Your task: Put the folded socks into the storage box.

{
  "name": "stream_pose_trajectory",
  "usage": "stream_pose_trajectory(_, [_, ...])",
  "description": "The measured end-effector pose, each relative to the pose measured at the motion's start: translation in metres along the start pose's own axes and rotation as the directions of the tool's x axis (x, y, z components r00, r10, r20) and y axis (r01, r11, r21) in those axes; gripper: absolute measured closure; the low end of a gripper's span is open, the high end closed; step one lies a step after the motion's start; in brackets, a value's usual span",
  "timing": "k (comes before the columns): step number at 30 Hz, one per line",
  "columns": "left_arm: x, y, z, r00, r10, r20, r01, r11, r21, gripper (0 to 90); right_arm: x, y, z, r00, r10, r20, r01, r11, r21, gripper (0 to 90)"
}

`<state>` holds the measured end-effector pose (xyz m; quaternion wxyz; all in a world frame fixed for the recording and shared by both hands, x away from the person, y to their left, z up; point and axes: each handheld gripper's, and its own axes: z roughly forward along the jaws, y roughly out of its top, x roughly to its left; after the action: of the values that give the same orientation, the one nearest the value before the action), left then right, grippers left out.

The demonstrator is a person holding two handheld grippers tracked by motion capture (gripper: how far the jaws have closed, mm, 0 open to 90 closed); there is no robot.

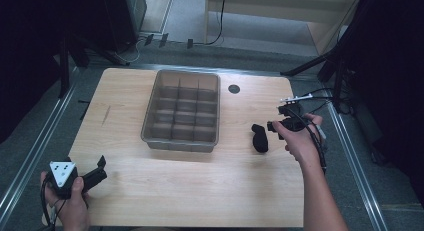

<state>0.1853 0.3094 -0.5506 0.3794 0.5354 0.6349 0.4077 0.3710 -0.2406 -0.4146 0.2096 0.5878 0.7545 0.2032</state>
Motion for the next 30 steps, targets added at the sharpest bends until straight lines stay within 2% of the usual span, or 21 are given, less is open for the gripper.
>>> stream_pose_trajectory(3, [0.0,0.0,0.0,1.0,0.002,-0.002,-0.002,1.0,-0.001,0.0,0.0,0.004,0.007,0.9999,0.016,0.003,-0.016,0.998,0.067,39.2])
stream_pose_trajectory(4, [0.0,0.0,0.0,1.0,0.002,-0.002,-0.002,1.0,-0.001,0.0,0.0,0.004,0.007,0.9999,0.016,0.003,-0.016,0.998,0.067,39.2])
stream_pose_trajectory(6, [-0.001,0.0,0.0,1.0,0.003,-0.002,-0.003,1.0,-0.002,0.0,-0.002,0.006,0.018,0.9992,0.038,-0.013,-0.036,0.991,0.128,44.0])
stream_pose_trajectory(7, [-0.001,0.0,0.0,1.0,0.003,-0.002,-0.003,1.0,-0.002,0.0,-0.002,0.006,0.018,0.9992,0.038,-0.013,-0.036,0.991,0.128,44.0])
stream_pose_trajectory(8, [-0.001,0.0,0.0,1.0,0.006,-0.003,-0.006,1.0,0.0,0.0,-0.003,0.007,0.028,0.9979,0.063,-0.016,-0.059,0.982,0.18,45.4])
stream_pose_trajectory(12, [-0.001,0.0,0.0,1.0,0.008,0.0,-0.008,1.0,0.001,0.0,-0.005,0.009,0.043,0.992,0.123,-0.029,-0.111,0.96,0.257,47.0])
stream_pose_trajectory(13, [-0.001,0.0,0.0,1.0,0.008,0.001,-0.008,1.0,0.001,0.0,-0.006,0.009,0.046,0.9892,0.143,-0.032,-0.13,0.954,0.269,47.5])
stream_pose_trajectory(15, [0.0,0.0,0.0,1.0,0.004,0.004,-0.004,1.0,0.001,0.0,-0.008,0.01,0.051,0.978,0.203,-0.049,-0.179,0.937,0.3,49.1])
stream_pose_trajectory(17, [0.0,0.0,0.0,1.0,0.004,0.005,-0.004,1.0,0.003,0.0,-0.008,0.01,0.055,0.9702,0.231,-0.073,-0.194,0.92,0.34,50.0])
stream_pose_trajectory(18, [0.0,0.0,0.0,1.0,0.004,0.005,-0.004,1.0,0.003,0.0,-0.008,0.01,0.055,0.9702,0.231,-0.073,-0.194,0.92,0.34,50.0])
stream_pose_trajectory(19, [0.0,0.0,0.001,1.0,0.005,0.004,-0.005,1.0,0.005,0.0,-0.006,0.01,0.06,0.9676,0.242,-0.072,-0.2,0.909,0.365,51.0])
stream_pose_trajectory(23, [0.0,0.0,0.0,1.0,0.002,0.007,-0.002,1.0,0.004,0.0,-0.002,0.012,0.066,0.9676,0.245,-0.06,-0.206,0.904,0.375,52.4])
stream_pose_trajectory(26, [0.0,0.0,0.001,1.0,0.004,0.006,-0.004,1.0,0.004,0.0,0.003,0.009,0.076,0.9765,0.21,-0.048,-0.173,0.897,0.408,52.6])
stream_pose_trajectory(30, [-0.001,0.0,0.0,1.0,0.007,0.0,-0.007,1.0,0.004,1.4,0.008,0.009,0.08,0.9797,0.195,-0.047,-0.159,0.899,0.407,52.6])
